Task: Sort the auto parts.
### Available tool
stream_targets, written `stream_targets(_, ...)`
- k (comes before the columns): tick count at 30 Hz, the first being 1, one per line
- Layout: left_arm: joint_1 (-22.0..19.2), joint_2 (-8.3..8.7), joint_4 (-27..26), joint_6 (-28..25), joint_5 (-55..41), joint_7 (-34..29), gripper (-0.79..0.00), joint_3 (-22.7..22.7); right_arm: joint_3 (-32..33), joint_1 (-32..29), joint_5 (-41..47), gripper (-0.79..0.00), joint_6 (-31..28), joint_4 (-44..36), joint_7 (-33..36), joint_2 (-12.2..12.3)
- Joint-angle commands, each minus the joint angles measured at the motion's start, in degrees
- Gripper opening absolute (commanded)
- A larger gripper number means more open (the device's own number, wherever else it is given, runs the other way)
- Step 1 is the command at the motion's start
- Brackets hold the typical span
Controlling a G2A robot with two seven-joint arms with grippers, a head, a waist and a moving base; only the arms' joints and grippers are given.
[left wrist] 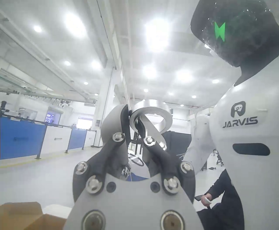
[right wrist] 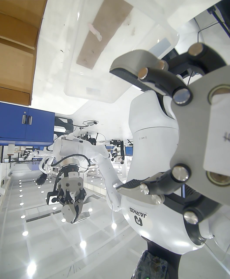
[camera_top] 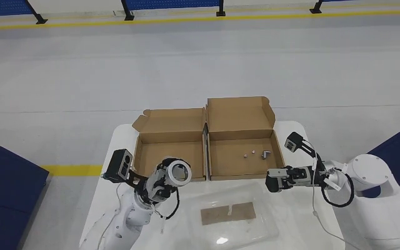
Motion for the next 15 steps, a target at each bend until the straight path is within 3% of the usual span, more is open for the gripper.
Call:
stream_targets(1, 0.2, -0.18, -1.6, 0.3, -0.9, -0.2, -0.785, -0.1, 0.0, 0.0, 0.0, 0.000, 0.0, 0.0, 0.0, 0.0)
stream_targets(9, 0.5, -1.95, -7.1, -0.2, -7.5, 0.3, -0.785, -1.1, 0.0, 0.0, 0.0, 0.000, 0.0, 0.0, 0.0, 0.0)
stream_targets(15, 0.9, -3.20, -7.6, -0.2, -10.7, 0.3, -0.785, -0.8, 0.0, 0.0, 0.0, 0.000, 0.0, 0.0, 0.0, 0.0)
